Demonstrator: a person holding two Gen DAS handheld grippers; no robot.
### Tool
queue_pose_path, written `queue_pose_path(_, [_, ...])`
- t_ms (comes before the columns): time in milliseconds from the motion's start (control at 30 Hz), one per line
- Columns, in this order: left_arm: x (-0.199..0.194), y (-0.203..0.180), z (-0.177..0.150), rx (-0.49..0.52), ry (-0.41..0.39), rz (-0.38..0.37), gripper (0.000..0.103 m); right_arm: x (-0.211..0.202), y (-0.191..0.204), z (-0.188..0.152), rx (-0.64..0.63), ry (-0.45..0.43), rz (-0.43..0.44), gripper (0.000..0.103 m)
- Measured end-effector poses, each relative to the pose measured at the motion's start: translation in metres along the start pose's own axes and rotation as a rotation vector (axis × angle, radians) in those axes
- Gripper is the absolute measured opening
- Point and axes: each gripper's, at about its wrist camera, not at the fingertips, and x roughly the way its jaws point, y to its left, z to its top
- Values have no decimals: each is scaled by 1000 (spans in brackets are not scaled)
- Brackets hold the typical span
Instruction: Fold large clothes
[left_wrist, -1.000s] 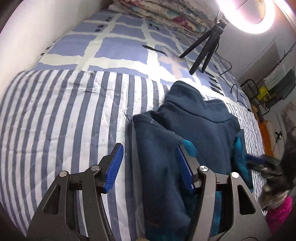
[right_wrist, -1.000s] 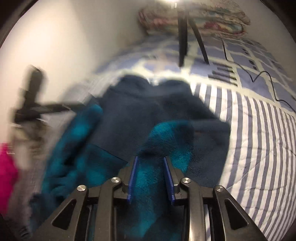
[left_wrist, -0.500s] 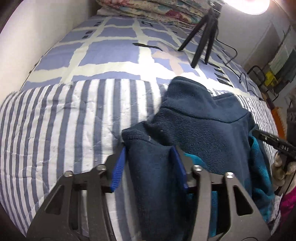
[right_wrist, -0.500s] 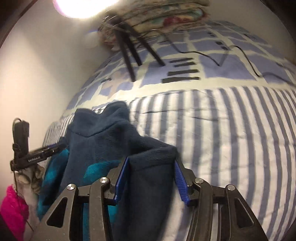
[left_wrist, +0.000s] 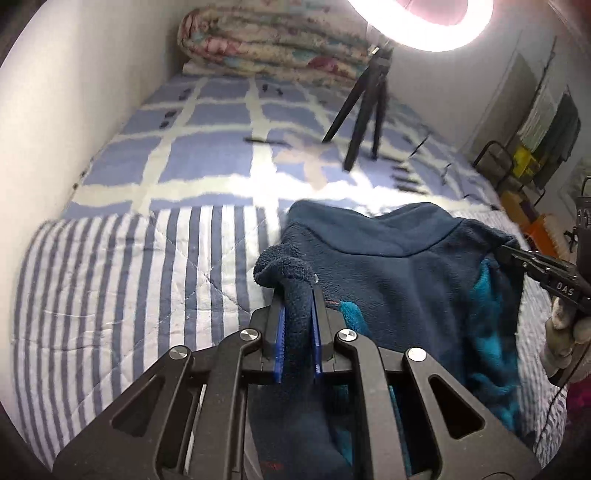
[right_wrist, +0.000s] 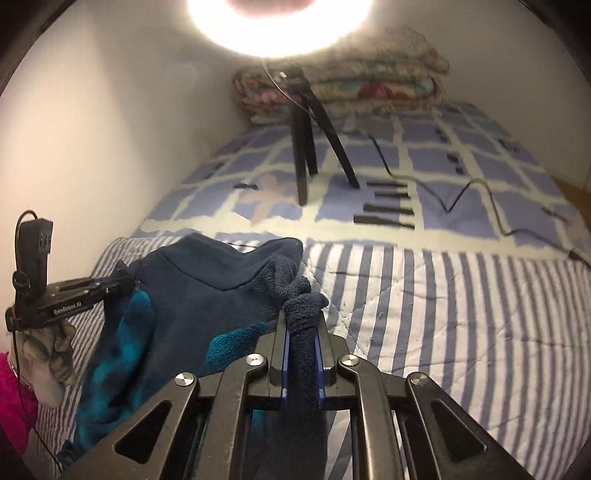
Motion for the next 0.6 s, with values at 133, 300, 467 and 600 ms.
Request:
queue_pose_path(133, [-39, -12, -5, 34, -53, -20, 9, -29, 15, 3, -26, -38, 18, 8])
queue_pose_path(300, [-91, -25, -27, 40, -101, -57, 9, -79, 27, -13, -19, -86, 68, 8])
queue_pose_path(467, [-147, -46, -65, 51, -134, -86, 9, -130, 44, -43, -51, -97, 73, 8])
queue_pose_path(600, [-185, -59, -97, 50, -144, -101, 9, -164, 54, -73, -45, -98, 77, 8])
